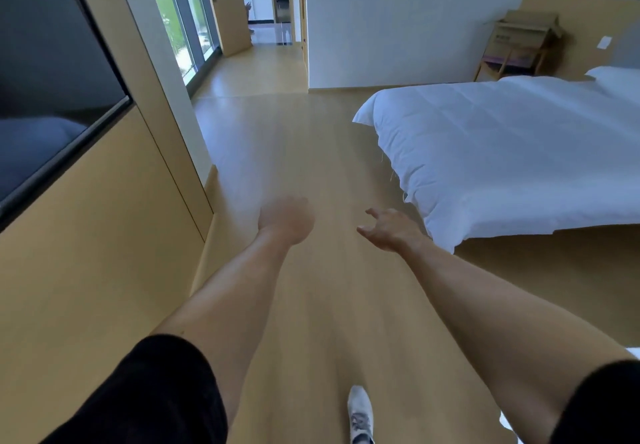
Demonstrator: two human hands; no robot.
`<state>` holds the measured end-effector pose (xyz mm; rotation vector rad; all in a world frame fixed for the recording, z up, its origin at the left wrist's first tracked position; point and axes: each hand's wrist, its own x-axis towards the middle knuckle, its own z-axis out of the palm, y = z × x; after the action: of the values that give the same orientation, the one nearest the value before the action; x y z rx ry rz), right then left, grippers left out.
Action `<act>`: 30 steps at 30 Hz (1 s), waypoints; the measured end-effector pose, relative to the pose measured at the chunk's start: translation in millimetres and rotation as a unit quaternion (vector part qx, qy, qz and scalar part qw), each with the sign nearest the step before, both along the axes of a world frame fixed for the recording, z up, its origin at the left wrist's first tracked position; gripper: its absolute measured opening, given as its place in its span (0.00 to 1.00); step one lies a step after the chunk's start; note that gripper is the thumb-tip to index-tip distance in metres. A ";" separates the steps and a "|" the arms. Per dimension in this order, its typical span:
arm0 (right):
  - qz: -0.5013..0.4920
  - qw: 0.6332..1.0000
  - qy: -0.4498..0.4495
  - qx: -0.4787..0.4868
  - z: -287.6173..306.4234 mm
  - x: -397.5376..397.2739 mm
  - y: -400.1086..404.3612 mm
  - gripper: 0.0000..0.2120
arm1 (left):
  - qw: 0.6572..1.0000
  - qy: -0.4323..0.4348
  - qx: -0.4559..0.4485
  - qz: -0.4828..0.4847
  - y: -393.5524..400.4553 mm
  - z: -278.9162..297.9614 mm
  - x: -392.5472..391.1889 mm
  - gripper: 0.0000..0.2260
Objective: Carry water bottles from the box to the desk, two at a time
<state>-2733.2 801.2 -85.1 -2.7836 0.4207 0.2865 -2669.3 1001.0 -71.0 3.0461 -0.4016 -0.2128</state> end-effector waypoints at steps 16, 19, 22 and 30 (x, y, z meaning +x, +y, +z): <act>0.041 0.999 -0.019 -0.008 4.8 272.0 -140.1 0.29 | 0.999 -0.003 -0.027 0.038 -126.0 16.0 257.5 0.22; 0.043 0.999 -0.020 -0.012 2.9 313.7 -153.9 0.29 | 0.999 -0.002 -0.024 0.034 -142.7 9.5 297.7 0.22; 0.038 0.999 -0.019 -0.011 -1.2 358.0 -166.1 0.29 | 0.999 -0.002 -0.022 0.026 -157.5 4.2 347.9 0.22; -0.001 0.999 -0.005 -0.031 -1.9 516.0 -201.3 0.29 | 0.999 -0.002 -0.038 -0.007 -191.3 -5.1 524.6 0.23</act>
<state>-2217.2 599.8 -87.0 -2.8443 0.4387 0.2640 -2144.7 809.7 -76.1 2.9703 -0.4224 -0.1867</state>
